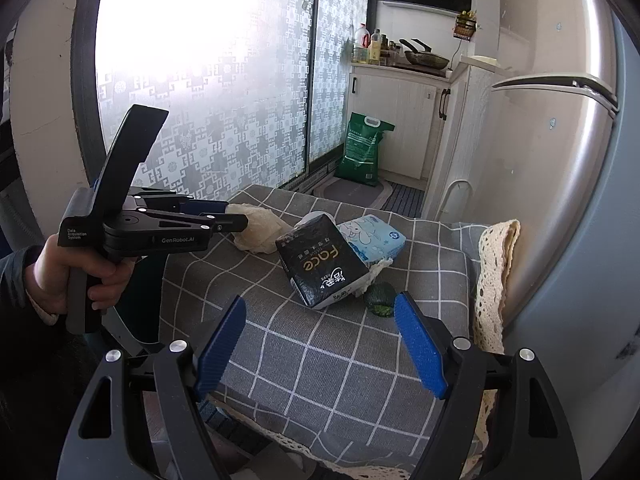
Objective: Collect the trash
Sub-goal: 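Grasp the crumpled tissue with the left gripper while the right gripper grasps the black tissue pack, then carry the tissue and black pack over the teal bin with both grippers, then open the left gripper over the bin while the right gripper drops the black pack, then move both grippers back over the table, then grasp the bread crust with the left gripper while the right gripper grasps the avocado skin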
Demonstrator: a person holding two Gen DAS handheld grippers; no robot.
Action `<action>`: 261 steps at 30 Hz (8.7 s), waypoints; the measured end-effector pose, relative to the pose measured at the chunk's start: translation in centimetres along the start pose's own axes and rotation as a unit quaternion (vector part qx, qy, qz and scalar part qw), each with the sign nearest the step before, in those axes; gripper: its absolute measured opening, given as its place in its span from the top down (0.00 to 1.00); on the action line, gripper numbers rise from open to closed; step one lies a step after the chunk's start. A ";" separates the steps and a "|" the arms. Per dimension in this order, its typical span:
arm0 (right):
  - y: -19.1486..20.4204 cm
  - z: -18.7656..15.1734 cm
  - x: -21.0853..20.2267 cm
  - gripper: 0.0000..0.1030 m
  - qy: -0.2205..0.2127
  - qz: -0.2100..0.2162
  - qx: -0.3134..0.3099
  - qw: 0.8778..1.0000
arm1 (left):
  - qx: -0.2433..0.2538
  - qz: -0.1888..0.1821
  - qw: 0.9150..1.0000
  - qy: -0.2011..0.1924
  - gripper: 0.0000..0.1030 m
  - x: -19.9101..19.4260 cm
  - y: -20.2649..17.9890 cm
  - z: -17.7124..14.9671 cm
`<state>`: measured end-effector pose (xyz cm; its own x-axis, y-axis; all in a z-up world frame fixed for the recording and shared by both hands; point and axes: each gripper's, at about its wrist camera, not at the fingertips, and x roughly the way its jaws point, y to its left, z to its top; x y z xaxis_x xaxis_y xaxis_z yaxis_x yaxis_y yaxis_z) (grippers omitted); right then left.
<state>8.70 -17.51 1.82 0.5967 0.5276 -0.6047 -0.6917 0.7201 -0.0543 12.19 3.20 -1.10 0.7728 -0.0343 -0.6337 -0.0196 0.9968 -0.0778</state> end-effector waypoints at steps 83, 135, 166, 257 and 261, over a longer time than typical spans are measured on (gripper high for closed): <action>20.7 9.8 16.0 0.51 0.122 0.101 -0.051 0.986 | -0.091 0.050 0.989 0.106 0.88 -2.7 19.2 -14.8; 23.6 1.2 26.3 0.51 0.289 0.106 -0.043 0.951 | -0.059 0.100 0.993 -0.006 0.77 -8.2 17.9 -12.0; 24.1 -0.9 25.9 0.33 0.279 0.136 -0.074 0.948 | -0.062 0.076 0.981 -0.167 0.60 -16.2 13.1 -6.2; -7.0 -2.4 2.4 0.47 0.035 0.005 0.100 0.994 | 0.032 -0.075 0.997 0.008 0.34 4.2 -7.1 -0.3; -6.8 -2.3 2.6 0.47 0.037 0.006 0.097 0.995 | 0.041 -0.062 0.997 0.003 0.44 4.5 -7.5 -0.3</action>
<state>14.01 -22.04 -1.22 0.5524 0.5068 -0.6618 -0.6024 0.7915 0.1034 15.57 -4.43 -3.59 0.7626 -0.1579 -0.6274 0.1284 0.9874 -0.0924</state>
